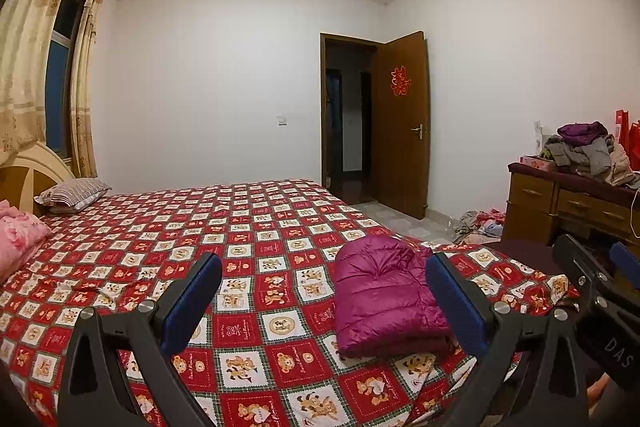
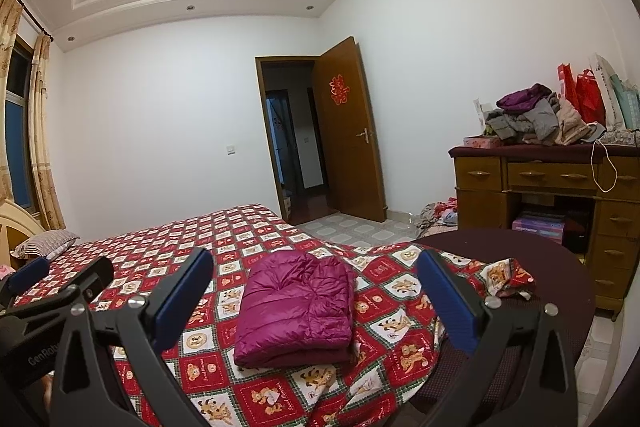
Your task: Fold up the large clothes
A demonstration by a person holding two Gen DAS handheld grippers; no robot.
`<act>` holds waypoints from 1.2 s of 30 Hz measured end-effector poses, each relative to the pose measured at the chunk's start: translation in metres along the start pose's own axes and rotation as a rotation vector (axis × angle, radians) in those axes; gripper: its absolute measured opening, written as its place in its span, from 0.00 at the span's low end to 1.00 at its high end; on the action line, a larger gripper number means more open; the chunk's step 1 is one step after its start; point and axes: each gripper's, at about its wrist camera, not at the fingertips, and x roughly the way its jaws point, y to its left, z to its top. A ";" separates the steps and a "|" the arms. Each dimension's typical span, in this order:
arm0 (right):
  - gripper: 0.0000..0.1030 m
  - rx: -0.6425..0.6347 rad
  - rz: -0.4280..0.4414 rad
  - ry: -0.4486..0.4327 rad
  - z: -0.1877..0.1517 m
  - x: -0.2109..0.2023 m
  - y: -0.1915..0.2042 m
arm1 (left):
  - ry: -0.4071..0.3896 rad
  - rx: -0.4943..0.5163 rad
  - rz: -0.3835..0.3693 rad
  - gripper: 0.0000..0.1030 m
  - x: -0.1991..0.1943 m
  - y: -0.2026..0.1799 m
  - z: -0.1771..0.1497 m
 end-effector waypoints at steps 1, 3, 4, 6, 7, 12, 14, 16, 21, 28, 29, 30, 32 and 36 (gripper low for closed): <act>1.00 0.000 0.000 0.001 0.000 0.000 0.001 | -0.001 -0.001 -0.001 0.99 0.000 0.000 0.000; 1.00 -0.001 0.001 0.001 0.000 0.000 0.001 | -0.001 0.000 0.000 0.99 0.000 0.000 0.000; 1.00 -0.002 0.000 0.001 0.000 0.000 0.001 | -0.003 0.000 -0.001 0.99 0.000 0.000 0.000; 1.00 -0.002 -0.003 0.000 0.000 -0.001 0.001 | -0.004 -0.001 -0.003 0.99 0.001 -0.001 0.000; 1.00 -0.002 -0.002 0.001 0.000 -0.001 0.001 | -0.004 0.000 -0.003 0.99 0.001 -0.001 0.001; 1.00 0.002 -0.004 0.000 -0.001 -0.001 0.001 | -0.003 0.000 -0.002 0.99 0.002 -0.003 0.001; 1.00 0.001 -0.003 0.001 -0.002 -0.001 0.001 | -0.004 -0.002 -0.003 0.99 0.002 -0.003 0.001; 1.00 0.001 -0.003 0.001 -0.002 -0.001 0.001 | -0.004 -0.001 -0.003 0.99 0.002 -0.003 0.001; 1.00 -0.002 -0.006 -0.001 -0.003 -0.003 0.002 | -0.010 0.000 -0.003 0.99 0.001 -0.004 0.001; 1.00 -0.003 -0.011 -0.003 -0.003 -0.004 0.002 | -0.056 0.032 0.019 0.99 -0.002 -0.009 0.002; 1.00 -0.004 -0.012 -0.003 -0.003 -0.004 0.002 | -0.063 0.037 0.021 0.99 -0.003 -0.010 0.002; 1.00 -0.003 -0.012 -0.003 -0.003 -0.004 0.002 | -0.067 0.039 0.021 0.99 -0.004 -0.009 0.003; 1.00 -0.001 -0.013 -0.002 -0.003 -0.005 0.001 | -0.065 0.036 0.011 0.99 -0.004 -0.009 0.003; 1.00 0.001 -0.014 -0.003 -0.002 -0.007 0.001 | -0.066 0.030 0.012 0.99 -0.005 -0.008 0.003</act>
